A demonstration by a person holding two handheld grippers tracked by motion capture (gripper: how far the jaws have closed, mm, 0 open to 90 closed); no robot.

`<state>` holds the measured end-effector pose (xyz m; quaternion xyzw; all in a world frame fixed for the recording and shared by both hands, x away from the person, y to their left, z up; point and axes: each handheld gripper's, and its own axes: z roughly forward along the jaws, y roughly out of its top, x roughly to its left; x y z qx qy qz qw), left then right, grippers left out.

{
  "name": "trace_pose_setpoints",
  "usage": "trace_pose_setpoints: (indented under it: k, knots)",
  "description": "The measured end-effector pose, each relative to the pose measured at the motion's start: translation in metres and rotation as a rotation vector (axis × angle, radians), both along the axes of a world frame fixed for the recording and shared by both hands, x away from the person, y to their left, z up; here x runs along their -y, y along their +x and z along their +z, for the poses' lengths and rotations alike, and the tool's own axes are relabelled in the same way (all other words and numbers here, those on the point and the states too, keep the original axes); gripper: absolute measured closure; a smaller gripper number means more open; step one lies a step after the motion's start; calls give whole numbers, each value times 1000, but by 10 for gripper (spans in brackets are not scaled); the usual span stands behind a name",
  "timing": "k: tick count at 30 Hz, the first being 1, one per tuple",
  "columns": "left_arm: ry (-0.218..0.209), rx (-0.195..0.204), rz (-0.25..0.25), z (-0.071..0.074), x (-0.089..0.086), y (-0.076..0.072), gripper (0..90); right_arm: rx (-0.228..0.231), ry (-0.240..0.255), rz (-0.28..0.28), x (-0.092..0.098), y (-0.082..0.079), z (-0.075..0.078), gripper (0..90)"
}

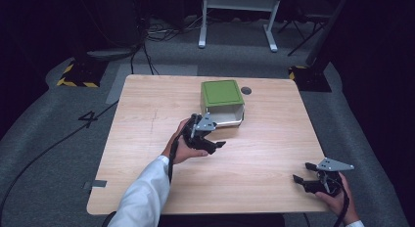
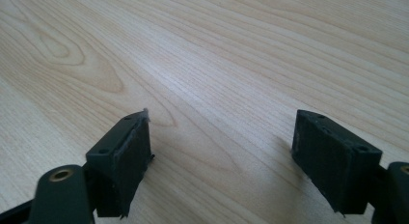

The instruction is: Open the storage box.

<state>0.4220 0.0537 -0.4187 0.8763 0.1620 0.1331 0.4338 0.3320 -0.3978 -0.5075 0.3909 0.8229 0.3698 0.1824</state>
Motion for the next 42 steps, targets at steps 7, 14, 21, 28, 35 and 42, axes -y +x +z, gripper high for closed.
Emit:
trace_pose_setpoints:
  k: [7,14,21,28,35,42]
  knots:
    - [76,12,13,-4,19,16,273,1,-2,3,0,0,0,215]
    - [101,-1,38,-9,27,30,254,1,-2,3,0,0,0,215]
    - [109,-26,60,-18,32,40,246,2,-1,4,0,0,0,218]
    - [134,-57,87,-31,34,53,242,2,0,6,0,0,0,220]
    - [125,-65,100,-35,34,59,321,5,-4,7,0,-1,0,221]
    - [148,-39,119,-37,32,60,453,6,-3,8,0,-1,0,222]
